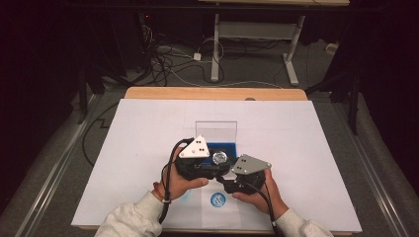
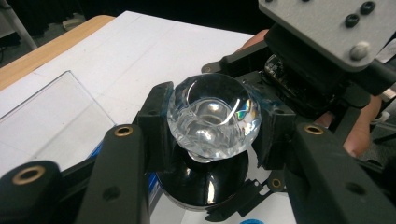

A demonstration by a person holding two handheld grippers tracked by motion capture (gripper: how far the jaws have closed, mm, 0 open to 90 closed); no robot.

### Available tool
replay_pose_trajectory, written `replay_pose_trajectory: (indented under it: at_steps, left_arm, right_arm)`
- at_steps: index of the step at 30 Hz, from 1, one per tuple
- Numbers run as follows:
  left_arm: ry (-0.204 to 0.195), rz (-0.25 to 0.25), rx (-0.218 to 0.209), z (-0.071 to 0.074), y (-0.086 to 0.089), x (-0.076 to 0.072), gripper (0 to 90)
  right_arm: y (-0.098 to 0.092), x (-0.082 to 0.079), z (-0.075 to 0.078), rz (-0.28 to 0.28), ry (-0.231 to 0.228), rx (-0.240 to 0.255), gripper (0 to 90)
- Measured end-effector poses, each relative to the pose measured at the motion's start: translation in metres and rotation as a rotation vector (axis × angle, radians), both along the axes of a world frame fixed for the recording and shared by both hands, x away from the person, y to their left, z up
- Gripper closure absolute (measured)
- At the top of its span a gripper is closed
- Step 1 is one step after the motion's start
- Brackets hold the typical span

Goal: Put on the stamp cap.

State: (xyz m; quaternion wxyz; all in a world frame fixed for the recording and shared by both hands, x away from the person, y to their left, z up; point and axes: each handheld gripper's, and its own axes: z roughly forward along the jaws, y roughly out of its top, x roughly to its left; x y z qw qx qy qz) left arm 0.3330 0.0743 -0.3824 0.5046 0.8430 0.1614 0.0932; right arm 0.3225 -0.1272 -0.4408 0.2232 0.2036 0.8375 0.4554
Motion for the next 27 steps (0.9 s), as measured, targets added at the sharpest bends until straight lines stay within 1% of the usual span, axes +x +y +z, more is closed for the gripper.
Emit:
replay_pose_trajectory:
  at_steps: [7,10,18,21,24,27]
  left_arm:
    - [-0.008,0.005,0.005,0.002,0.003,0.000,54.1]
    - [-0.007,0.009,0.006,0.002,0.004,0.001,54.1]
    - [-0.018,0.026,0.017,0.003,0.008,0.001,54.1]
    - [-0.026,0.031,0.029,0.005,0.011,0.001,54.1]
    - [-0.034,0.038,0.037,0.006,0.015,0.000,54.1]
    - [-0.039,0.049,0.041,0.006,0.019,0.000,54.1]
  right_arm:
    - [0.001,0.000,-0.002,-0.004,-0.009,-0.029,31.2]
    - [0.000,0.001,-0.003,-0.006,-0.003,-0.050,29.5]
    - [-0.003,0.002,-0.003,-0.005,-0.006,-0.065,27.0]
    - [-0.004,0.002,-0.001,-0.009,-0.017,-0.073,27.0]
    - [-0.007,0.001,0.002,-0.018,-0.043,-0.067,27.3]
    - [-0.011,0.001,0.005,-0.027,-0.054,-0.062,27.3]
